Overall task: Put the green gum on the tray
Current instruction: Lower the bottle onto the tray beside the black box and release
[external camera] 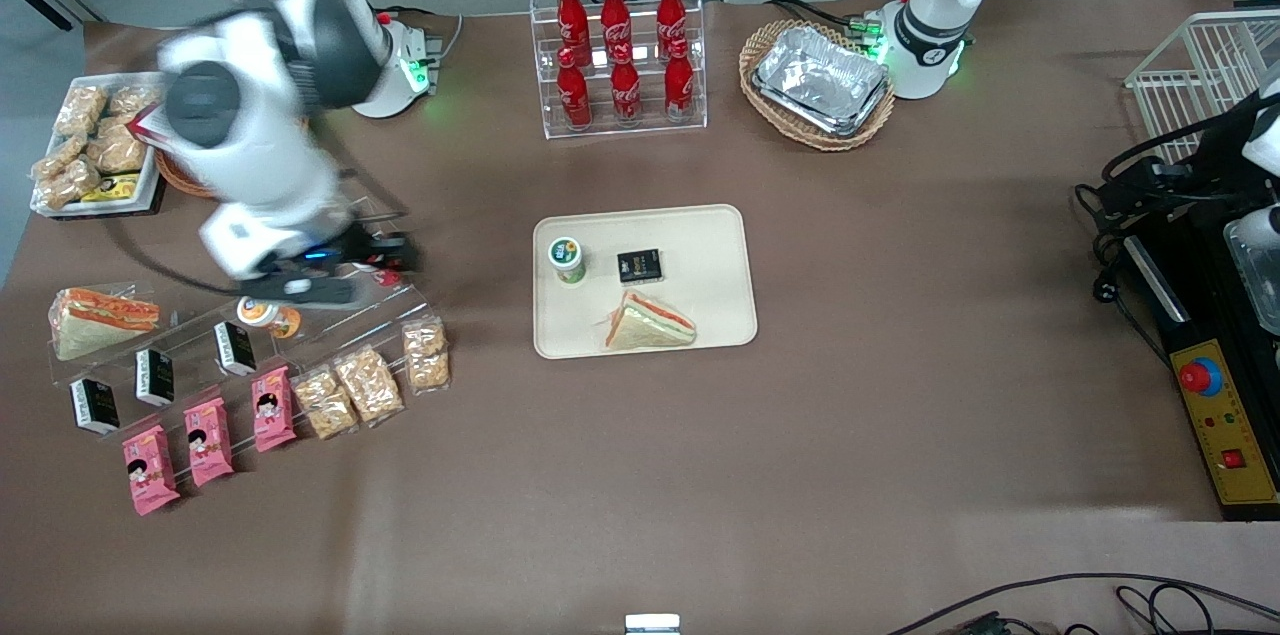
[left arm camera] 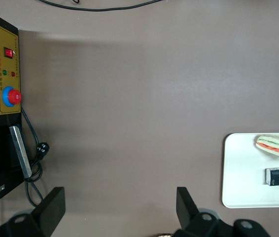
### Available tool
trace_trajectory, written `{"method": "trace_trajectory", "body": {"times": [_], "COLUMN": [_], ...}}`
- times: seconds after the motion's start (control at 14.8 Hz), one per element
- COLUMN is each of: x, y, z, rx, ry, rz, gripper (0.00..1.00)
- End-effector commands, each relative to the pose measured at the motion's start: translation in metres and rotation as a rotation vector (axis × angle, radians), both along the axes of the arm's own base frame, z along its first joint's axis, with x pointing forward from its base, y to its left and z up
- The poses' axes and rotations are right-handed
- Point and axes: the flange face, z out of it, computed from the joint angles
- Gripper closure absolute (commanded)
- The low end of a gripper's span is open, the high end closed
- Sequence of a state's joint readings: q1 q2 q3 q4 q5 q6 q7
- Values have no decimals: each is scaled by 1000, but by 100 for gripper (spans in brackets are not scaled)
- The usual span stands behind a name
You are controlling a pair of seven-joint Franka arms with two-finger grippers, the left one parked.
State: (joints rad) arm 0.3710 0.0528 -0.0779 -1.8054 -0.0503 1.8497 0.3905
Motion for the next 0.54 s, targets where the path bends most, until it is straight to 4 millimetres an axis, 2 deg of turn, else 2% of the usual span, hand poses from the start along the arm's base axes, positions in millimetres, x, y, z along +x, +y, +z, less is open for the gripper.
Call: {"method": "trace_trajectory", "body": {"times": [0.0,0.14,0.27,0.47], "x": [16,10,5,0], "y": [-76,-130,-176,-204], "z": [58,87,100,119], "rx": [-8,-3,-4,-5], "ry": [-6,-50,-71,-98], "rz": [18,4,-40,-78], "gripper": [0,0,0,0]}}
